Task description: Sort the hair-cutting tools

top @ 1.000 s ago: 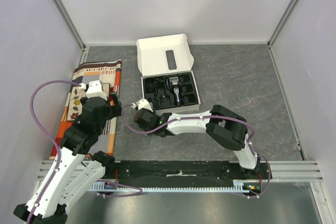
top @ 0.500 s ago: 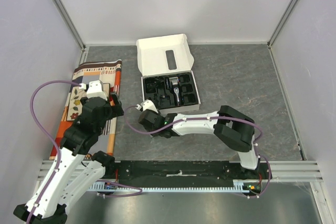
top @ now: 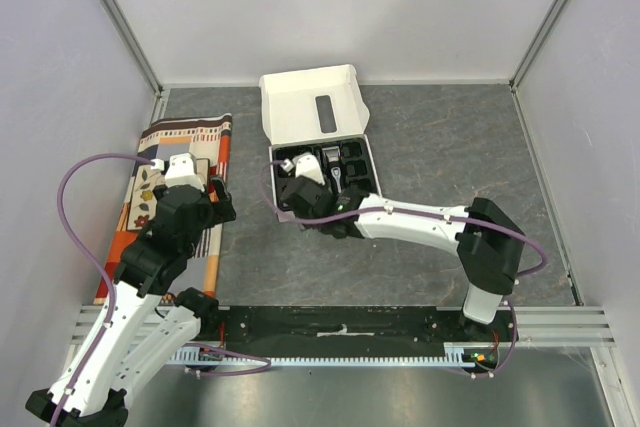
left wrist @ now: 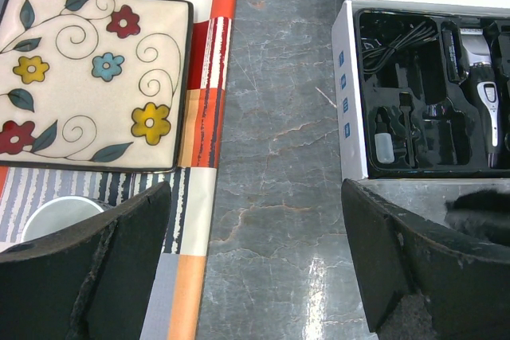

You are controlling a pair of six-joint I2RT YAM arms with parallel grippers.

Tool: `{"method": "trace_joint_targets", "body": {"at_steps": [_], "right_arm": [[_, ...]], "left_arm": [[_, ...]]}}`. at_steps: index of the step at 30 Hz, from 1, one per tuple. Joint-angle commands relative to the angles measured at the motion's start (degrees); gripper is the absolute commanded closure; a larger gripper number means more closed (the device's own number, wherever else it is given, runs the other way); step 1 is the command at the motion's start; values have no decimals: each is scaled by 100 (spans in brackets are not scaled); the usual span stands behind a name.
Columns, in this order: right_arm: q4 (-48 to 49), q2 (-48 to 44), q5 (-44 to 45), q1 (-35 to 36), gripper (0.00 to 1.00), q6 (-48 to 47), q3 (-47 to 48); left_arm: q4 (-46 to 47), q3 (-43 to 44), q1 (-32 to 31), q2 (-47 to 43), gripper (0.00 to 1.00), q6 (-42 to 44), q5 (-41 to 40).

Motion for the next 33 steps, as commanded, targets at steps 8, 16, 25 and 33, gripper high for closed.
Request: {"method": "trace_joint_targets", "body": {"at_steps": [8,16,25,33], "right_arm": [[-205,680,328,-830,53,265,1292],[-223,1094,345,-980,53,406,1513],[-109,1287,223,-1120,52,380,1548],[-56,1463,74,-1138,50,389,1627]], "left_arm": [[207,151,-5,-34,7,-144,55],[207,133,-5,-60,7,-127,82],[225,142,-5,-25,7,-118,117],[225,142,-5,-42,7,-118,99]]}}
